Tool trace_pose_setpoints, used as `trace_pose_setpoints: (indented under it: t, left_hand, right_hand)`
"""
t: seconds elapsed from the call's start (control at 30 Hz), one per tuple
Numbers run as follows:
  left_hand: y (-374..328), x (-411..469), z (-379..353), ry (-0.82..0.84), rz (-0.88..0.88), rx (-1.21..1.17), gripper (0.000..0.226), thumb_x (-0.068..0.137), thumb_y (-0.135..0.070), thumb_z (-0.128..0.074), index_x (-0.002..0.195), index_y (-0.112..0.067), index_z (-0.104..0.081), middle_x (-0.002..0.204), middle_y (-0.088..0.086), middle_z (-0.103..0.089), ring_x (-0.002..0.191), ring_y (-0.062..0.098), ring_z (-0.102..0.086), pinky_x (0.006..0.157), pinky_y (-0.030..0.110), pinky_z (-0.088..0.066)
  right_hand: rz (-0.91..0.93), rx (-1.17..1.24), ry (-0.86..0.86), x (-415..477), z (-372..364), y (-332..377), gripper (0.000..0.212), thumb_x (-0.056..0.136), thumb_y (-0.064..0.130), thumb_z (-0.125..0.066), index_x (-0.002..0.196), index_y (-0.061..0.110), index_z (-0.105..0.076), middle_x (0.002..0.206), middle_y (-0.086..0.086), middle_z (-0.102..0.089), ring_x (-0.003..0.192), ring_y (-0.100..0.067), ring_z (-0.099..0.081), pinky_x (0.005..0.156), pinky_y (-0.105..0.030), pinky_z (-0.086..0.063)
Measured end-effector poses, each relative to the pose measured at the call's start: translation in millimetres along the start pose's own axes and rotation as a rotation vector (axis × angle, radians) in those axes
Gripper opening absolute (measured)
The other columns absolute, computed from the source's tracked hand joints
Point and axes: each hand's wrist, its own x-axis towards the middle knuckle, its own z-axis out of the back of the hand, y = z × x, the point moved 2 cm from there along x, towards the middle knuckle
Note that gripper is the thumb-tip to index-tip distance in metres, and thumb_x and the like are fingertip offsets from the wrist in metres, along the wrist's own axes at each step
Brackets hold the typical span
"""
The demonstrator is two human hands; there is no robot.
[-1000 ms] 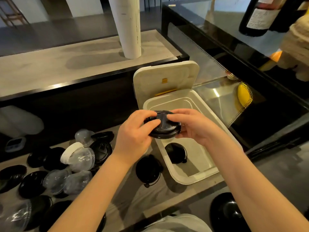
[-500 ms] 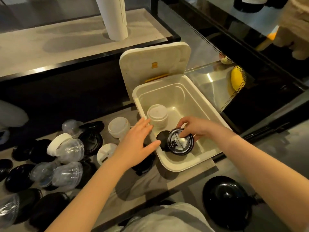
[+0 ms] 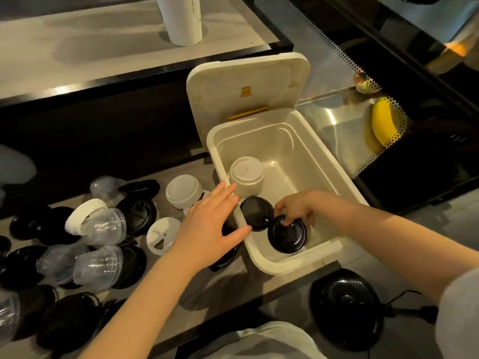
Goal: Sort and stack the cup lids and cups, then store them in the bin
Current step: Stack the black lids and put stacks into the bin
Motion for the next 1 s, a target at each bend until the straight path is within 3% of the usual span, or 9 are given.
trace_pose_setpoints:
  t: [0.13,0.3,0.43,0.57,0.7,0.87,1.0]
  left_hand:
    - [2,-1,-2,-0.017,-0.008,-0.003,0.086,0.074,-0.071,-0.029,0.145,-0.023,-0.034,0.155,-0.013,-0.018,0.142,0.001,-0.003,0.117,0.041,-0.023]
    - [3,0,-2,-0.041,-0.023,-0.015,0.085,0.074,-0.069,-0.031,0.141,-0.019,-0.041,0.154,-0.009,-0.024,0.143,0.004,-0.008,0.116,0.043,-0.025]
    - [4,0,-2,-0.038,-0.019,0.002,0.085,0.074,-0.070,-0.030,0.142,-0.021,-0.040,0.154,-0.009,-0.024,0.144,0.006,-0.009,0.115,0.045,-0.027]
    - [4,0,-1,-0.027,-0.023,0.063,0.084,0.075,-0.071,-0.028,0.142,-0.021,-0.041,0.154,-0.008,-0.025,0.144,0.008,-0.011,0.115,0.045,-0.027]
    - [0,1,2,-0.020,-0.040,0.168,0.084,0.075,-0.071,-0.024,0.139,-0.021,-0.045,0.153,-0.005,-0.030,0.144,0.013,-0.018,0.113,0.044,-0.026]
    - [-4,1,13,-0.045,-0.113,0.303,0.079,0.077,-0.068,-0.027,0.128,-0.017,-0.058,0.142,0.001,-0.049,0.137,0.023,-0.037,0.106,0.046,-0.033]
    - [-8,4,20,0.049,-0.099,0.363,0.084,0.076,-0.072,-0.020,0.137,-0.021,-0.047,0.150,-0.002,-0.036,0.142,0.019,-0.025,0.113,0.041,-0.021]
  right_hand:
    - [0.040,0.014,-0.026,8,0,-4,0.038,0.093,0.013,-0.056,0.129,0.021,-0.047,0.121,-0.010,-0.050,0.099,-0.035,-0.060,0.055,-0.030,-0.055]
    - [0.056,0.044,-0.045,6,7,-14,0.021,0.089,0.006,-0.059,0.107,0.015,-0.056,0.115,-0.012,-0.058,0.096,-0.027,-0.057,0.070,-0.034,-0.052]
    - [0.059,-0.353,-0.202,7,2,-4,0.036,0.088,0.009,-0.056,0.124,0.013,-0.058,0.123,-0.009,-0.059,0.107,-0.027,-0.058,0.074,-0.028,-0.044]
    - [0.027,-0.630,-0.290,7,2,0,0.026,0.089,0.012,-0.055,0.113,0.006,-0.059,0.115,-0.011,-0.062,0.102,-0.028,-0.061,0.074,-0.031,-0.047]
    - [-0.004,-0.758,-0.300,6,-1,3,0.029,0.088,0.017,-0.061,0.115,0.007,-0.059,0.116,-0.008,-0.060,0.104,-0.026,-0.061,0.074,-0.031,-0.047]
    - [0.028,-0.610,-0.319,2,8,3,0.042,0.083,0.027,-0.068,0.117,0.008,-0.056,0.117,-0.009,-0.059,0.103,-0.026,-0.059,0.079,-0.032,-0.050]
    - [0.032,-0.410,-0.404,-13,19,7,0.044,0.085,0.032,-0.065,0.124,0.014,-0.054,0.122,-0.006,-0.056,0.107,-0.026,-0.057,0.086,-0.033,-0.049]
